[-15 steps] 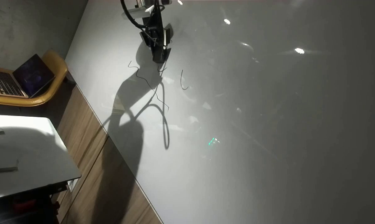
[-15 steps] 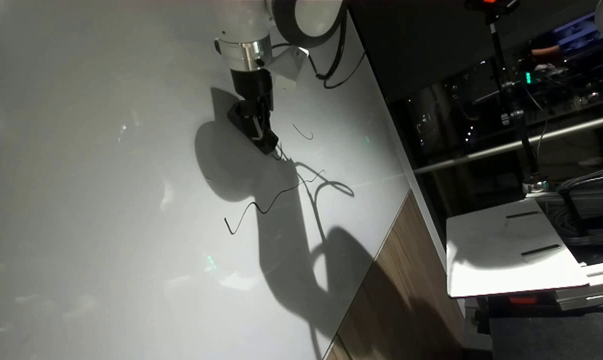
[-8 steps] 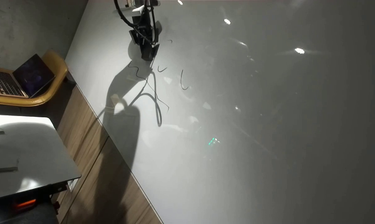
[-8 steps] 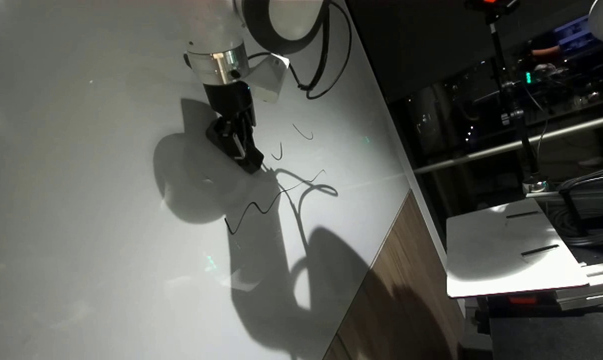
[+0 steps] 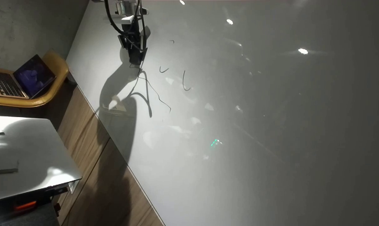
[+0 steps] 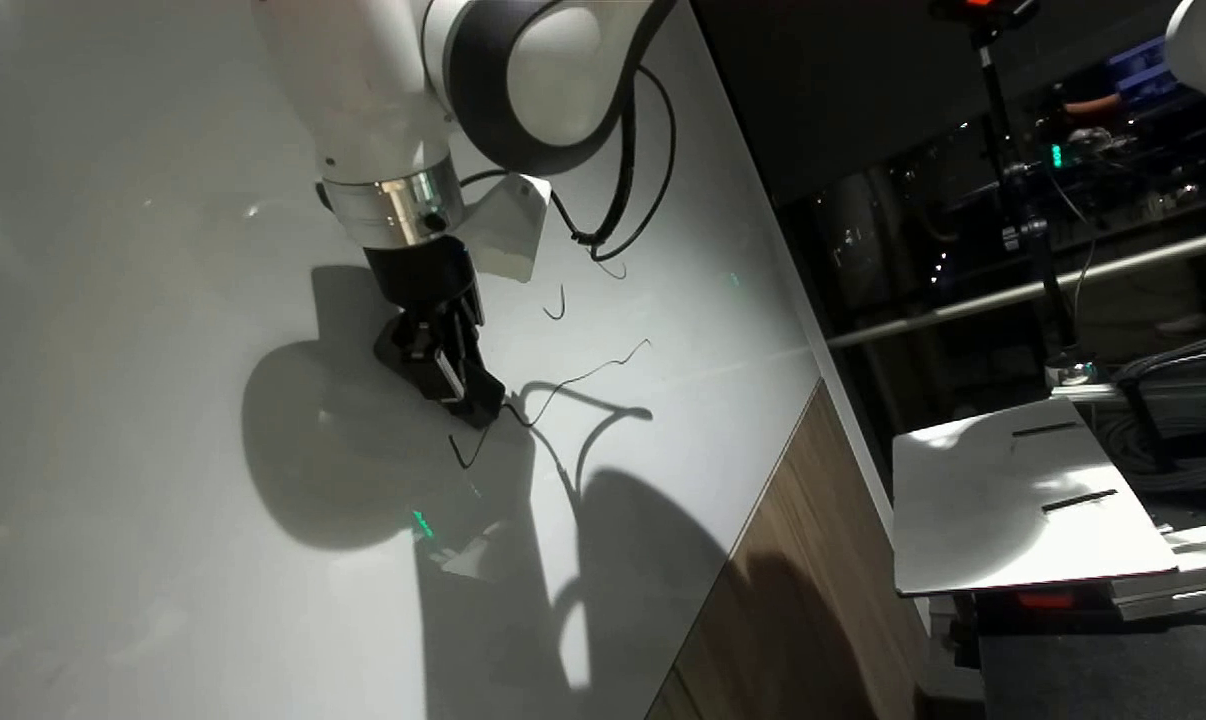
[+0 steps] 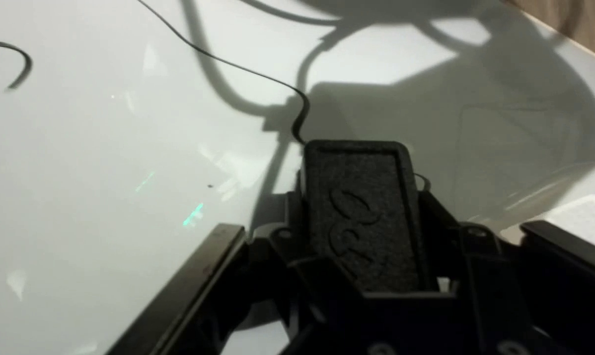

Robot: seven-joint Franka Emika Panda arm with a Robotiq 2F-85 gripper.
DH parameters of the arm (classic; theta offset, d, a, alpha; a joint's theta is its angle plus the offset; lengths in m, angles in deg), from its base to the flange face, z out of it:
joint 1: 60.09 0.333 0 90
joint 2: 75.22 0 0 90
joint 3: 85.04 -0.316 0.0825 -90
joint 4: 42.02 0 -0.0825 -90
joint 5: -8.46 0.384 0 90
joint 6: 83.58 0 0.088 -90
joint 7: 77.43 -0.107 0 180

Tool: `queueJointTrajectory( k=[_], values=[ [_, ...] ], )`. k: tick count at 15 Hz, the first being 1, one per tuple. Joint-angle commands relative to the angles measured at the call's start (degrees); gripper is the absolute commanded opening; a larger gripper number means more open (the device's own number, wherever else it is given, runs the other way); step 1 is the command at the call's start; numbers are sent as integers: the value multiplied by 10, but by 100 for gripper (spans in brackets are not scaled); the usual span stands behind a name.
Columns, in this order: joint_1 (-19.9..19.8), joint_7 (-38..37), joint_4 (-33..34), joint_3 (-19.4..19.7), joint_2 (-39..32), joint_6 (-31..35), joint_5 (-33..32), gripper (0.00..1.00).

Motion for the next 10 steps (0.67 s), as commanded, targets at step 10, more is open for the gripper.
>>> queueJointTrajectory(
  k=[10],
  values=[
    [-44, 36, -40, 63, 37, 1, -12, 32]
  ],
)
